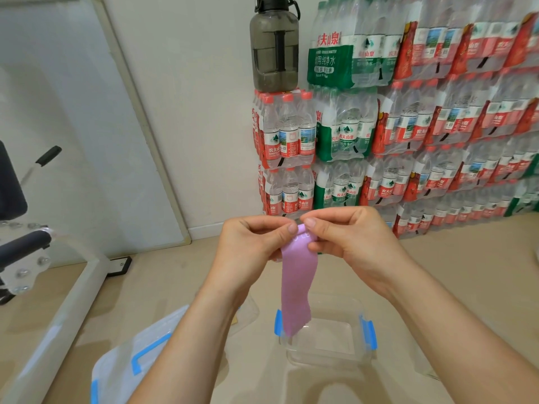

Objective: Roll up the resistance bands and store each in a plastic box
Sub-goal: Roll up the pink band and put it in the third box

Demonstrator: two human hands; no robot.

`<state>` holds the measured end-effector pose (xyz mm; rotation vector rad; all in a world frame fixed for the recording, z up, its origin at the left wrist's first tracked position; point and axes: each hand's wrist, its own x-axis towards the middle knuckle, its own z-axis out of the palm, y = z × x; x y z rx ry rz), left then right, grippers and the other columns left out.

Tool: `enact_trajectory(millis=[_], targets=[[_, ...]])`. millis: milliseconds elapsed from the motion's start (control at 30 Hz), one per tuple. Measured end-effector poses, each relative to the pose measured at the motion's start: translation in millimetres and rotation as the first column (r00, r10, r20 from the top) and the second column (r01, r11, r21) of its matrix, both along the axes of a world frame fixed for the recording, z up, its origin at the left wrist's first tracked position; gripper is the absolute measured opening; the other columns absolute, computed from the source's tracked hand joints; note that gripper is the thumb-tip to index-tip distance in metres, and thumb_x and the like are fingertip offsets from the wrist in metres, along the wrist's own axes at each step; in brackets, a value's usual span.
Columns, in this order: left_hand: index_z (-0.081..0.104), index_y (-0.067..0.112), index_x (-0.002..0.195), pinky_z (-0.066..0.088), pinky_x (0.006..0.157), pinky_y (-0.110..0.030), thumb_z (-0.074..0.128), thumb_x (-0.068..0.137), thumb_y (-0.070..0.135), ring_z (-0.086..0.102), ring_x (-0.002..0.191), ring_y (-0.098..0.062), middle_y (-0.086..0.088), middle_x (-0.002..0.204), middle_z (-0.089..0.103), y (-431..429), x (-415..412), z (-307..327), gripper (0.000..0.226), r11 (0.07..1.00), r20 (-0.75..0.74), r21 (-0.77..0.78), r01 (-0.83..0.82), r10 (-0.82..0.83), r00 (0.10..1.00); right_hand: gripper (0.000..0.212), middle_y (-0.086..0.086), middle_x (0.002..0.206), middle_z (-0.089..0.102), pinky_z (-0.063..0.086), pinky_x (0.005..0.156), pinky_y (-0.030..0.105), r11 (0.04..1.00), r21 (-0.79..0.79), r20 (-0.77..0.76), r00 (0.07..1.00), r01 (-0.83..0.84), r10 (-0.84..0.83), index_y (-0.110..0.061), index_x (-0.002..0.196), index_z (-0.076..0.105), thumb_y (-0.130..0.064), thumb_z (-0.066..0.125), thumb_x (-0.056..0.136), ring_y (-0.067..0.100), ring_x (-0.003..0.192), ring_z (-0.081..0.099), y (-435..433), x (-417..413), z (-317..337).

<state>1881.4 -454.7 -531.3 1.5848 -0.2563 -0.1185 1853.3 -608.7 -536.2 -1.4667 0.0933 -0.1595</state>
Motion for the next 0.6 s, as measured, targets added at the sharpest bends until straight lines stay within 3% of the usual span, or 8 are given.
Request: enact_trajectory(millis=[133, 333, 467, 600], targets=[[0.078, 0.011, 0.075, 0.050, 0.083, -0.060, 0.079, 0.072, 0.011, 0.062, 0.074, -0.029, -0.019, 0.081, 0.073, 0.3, -0.6, -0.1, 0.003, 1.000, 0.009, 0.003, -0.023, 0.023, 1.000, 0.015, 0.018, 0.090, 0.073, 0.058, 0.066, 0.024, 0.999, -0.028, -0.015, 0.999, -0.030, 0.029, 0.001, 0.095, 0.073, -0.006, 0.069, 0.082, 0.015, 0.075, 0.067, -0.5, -0.7, -1.4], [0.076, 0.016, 0.067, 0.053, 0.081, -0.052, 0.079, 0.070, 0.002, 0.063, 0.072, -0.023, -0.007, 0.070, 0.073, -0.9, 1.8, -2.8, 0.016, 0.999, 0.017, 0.018, -0.038, 0.038, 0.999, 0.012, 0.017, 0.085, 0.074, 0.058, 0.072, 0.029, 0.998, -0.050, 0.016, 0.999, -0.034, 0.035, -0.005, 0.086, 0.072, 0.003, 0.070, 0.078, 0.021, 0.073, 0.068, -0.9, -1.7, 0.9], [0.074, 0.014, 0.070, 0.051, 0.074, -0.038, 0.080, 0.070, 0.001, 0.064, 0.068, -0.017, -0.003, 0.068, 0.073, -3.4, 1.5, -3.8, 0.014, 0.999, 0.022, 0.019, -0.039, 0.038, 0.999, 0.010, 0.020, 0.091, 0.073, 0.058, 0.070, 0.030, 0.999, -0.006, -0.017, 0.999, -0.052, 0.051, -0.003, 0.089, 0.072, 0.002, 0.068, 0.081, 0.022, 0.077, 0.067, -2.8, -2.5, 0.7], [0.073, 0.014, 0.084, 0.055, 0.076, -0.037, 0.077, 0.072, 0.000, 0.069, 0.071, -0.014, 0.000, 0.074, 0.075, -4.5, 3.1, -4.2, 0.019, 0.999, 0.021, 0.039, -0.038, 0.037, 0.999, 0.011, 0.020, 0.090, 0.073, 0.059, 0.067, 0.025, 0.999, 0.007, -0.015, 0.999, -0.032, 0.033, -0.002, 0.090, 0.071, 0.004, 0.067, 0.081, 0.020, 0.076, 0.068, -3.0, -2.7, 0.1]])
